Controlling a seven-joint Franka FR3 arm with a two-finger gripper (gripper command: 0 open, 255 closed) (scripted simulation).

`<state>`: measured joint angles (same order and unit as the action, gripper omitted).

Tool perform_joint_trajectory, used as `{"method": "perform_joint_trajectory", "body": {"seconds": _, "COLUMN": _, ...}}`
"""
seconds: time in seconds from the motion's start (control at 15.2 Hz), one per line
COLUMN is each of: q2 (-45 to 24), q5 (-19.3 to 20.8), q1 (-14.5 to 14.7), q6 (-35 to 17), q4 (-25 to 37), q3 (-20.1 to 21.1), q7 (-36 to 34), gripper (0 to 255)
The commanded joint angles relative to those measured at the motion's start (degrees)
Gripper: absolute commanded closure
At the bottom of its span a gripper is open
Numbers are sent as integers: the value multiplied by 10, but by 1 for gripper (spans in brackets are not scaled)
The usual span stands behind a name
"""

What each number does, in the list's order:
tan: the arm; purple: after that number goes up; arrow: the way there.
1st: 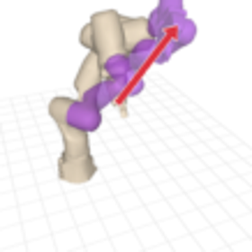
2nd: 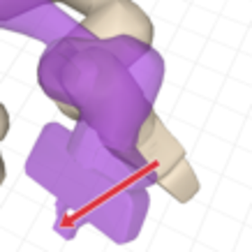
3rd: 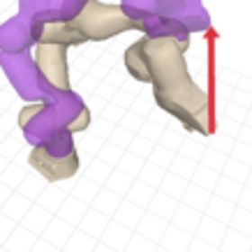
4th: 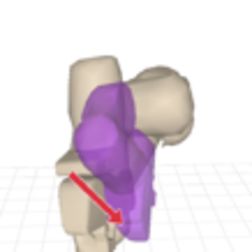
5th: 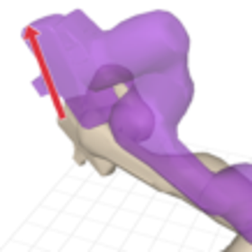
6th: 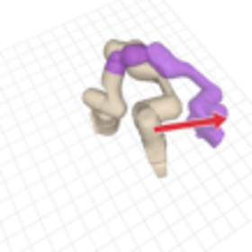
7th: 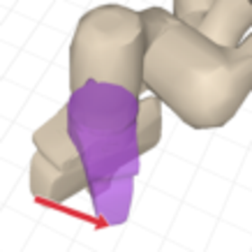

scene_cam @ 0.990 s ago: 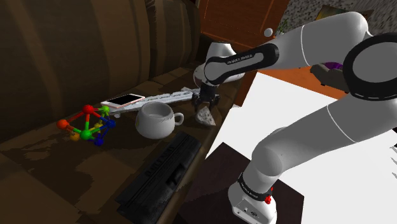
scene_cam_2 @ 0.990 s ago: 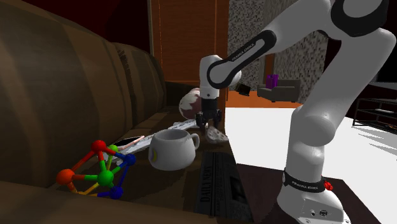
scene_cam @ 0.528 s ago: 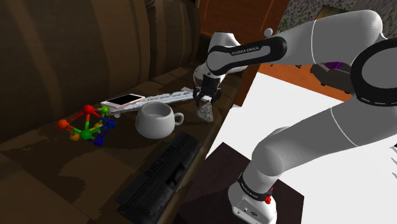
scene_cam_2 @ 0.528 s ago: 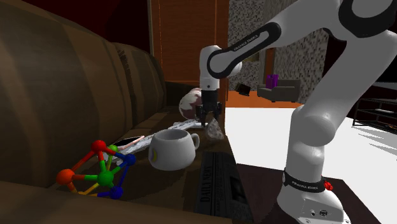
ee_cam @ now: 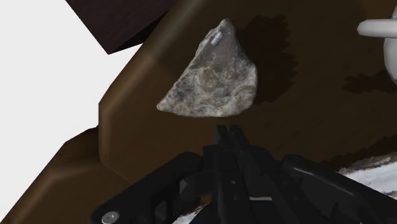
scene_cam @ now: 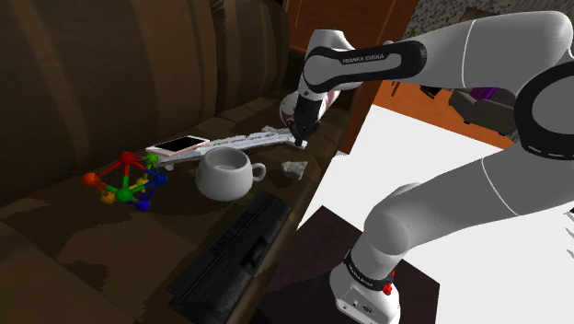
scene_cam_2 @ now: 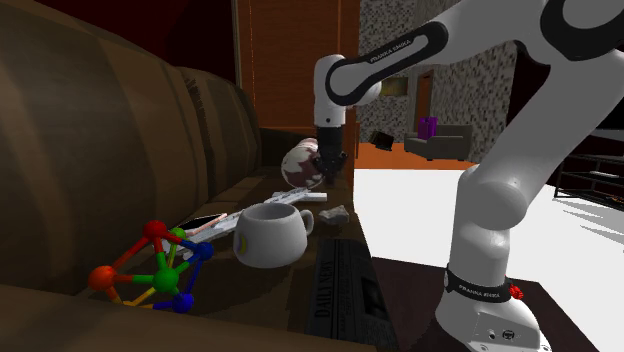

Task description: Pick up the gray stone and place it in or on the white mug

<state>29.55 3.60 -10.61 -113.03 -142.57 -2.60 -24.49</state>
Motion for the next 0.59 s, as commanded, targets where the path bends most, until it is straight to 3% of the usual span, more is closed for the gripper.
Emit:
{"method": "perform_joint_trajectory", "body": {"seconds": 0.0, "q2": 4, "q5": -1, "q1": 0, "q6": 19, "q4": 14, "q3": 1, "q7": 0, "gripper": 255}}
{"method": "perform_joint_trajectory", "body": {"seconds": 0.07, "q2": 3, "q5": 0, "q1": 0, "q6": 10, "q4": 8, "q3": 0, "q7": 0, "gripper": 255}}
{"method": "perform_joint_trajectory", "body": {"seconds": 0.13, "q2": 3, "q5": 0, "q1": 0, "q6": 10, "q4": 8, "q3": 0, "q7": 0, "gripper": 0}}
{"method": "perform_joint_trajectory", "body": {"seconds": 0.53, "q2": -41, "q5": -43, "q1": 4, "q6": 24, "q4": -32, "q3": 9, "q7": -59, "gripper": 0}}
